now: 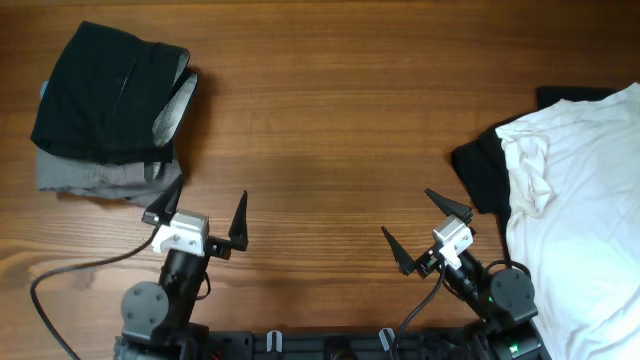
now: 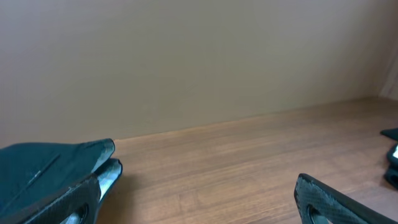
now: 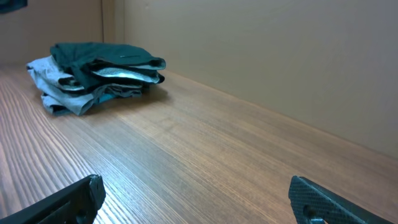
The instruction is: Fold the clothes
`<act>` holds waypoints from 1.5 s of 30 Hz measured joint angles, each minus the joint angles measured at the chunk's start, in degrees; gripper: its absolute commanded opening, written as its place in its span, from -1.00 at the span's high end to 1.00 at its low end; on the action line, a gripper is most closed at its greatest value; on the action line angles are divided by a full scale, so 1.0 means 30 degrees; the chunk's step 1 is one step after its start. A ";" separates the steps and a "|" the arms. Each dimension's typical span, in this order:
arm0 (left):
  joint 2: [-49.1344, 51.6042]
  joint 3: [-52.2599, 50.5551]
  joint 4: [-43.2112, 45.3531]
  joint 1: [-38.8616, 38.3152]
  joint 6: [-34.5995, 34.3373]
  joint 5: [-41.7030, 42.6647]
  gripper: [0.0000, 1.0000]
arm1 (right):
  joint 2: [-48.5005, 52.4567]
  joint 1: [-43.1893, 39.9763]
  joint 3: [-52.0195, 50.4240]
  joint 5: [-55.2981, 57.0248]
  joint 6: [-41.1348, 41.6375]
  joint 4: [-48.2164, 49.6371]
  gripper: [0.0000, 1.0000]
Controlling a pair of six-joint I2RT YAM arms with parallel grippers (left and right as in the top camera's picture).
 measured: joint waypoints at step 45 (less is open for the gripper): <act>-0.1013 -0.2994 -0.0838 0.0000 -0.0437 -0.0058 -1.00 | 0.0007 0.0000 0.0000 0.0000 0.0000 0.0000 -0.99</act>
